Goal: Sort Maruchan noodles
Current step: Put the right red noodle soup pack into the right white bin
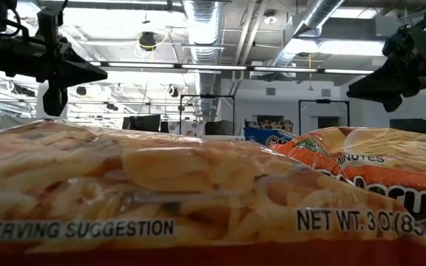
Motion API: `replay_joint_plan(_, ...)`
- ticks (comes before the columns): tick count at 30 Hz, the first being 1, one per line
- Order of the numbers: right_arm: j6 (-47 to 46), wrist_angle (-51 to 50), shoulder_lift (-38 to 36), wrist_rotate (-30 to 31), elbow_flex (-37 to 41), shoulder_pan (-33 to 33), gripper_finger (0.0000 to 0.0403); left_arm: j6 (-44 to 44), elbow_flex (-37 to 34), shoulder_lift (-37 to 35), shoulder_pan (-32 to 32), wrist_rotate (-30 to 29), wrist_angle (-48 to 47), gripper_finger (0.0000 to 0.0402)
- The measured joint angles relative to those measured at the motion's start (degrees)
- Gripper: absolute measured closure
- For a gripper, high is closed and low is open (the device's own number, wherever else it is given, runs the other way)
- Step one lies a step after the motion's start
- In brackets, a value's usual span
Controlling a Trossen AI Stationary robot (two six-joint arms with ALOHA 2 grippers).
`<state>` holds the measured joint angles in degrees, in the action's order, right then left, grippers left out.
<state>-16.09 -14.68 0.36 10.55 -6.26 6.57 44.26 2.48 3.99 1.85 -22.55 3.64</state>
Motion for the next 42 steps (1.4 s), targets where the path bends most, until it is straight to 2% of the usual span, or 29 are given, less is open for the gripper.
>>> replay_joint_plan(12,-0.1,27.9,0.0,0.1,-0.5,2.4,0.0264,0.0,0.1,0.0,0.0,-0.8,-0.2,0.0400)
replay_joint_plan(16,0.8,28.6,0.0,0.0,-4.3,3.5,0.0245,0.1,0.1,0.0,0.0,-0.8,-0.3,0.0400)
replay_joint_plan(22,10.5,28.4,1.4,0.0,-12.3,3.8,0.0197,0.1,0.1,0.0,0.0,-0.8,-0.3,0.0400)
replay_joint_plan(25,14.6,23.0,4.4,0.1,-18.3,3.8,0.0177,0.2,0.1,0.0,0.0,-0.8,-0.3,0.0400)
replay_joint_plan(31,16.8,2.7,15.8,3.1,-33.1,3.8,0.0163,0.2,0.1,0.0,0.0,-0.8,-0.3,0.0400)
replay_joint_plan(35,16.7,-15.0,24.6,6.6,-42.8,3.8,0.0163,0.2,0.1,0.0,0.0,-0.8,-0.3,0.0400)
replay_joint_plan(42,11.6,-40.3,37.4,6.6,-55.1,4.1,0.0163,0.2,0.1,0.0,0.0,-0.8,-0.3,0.0400)
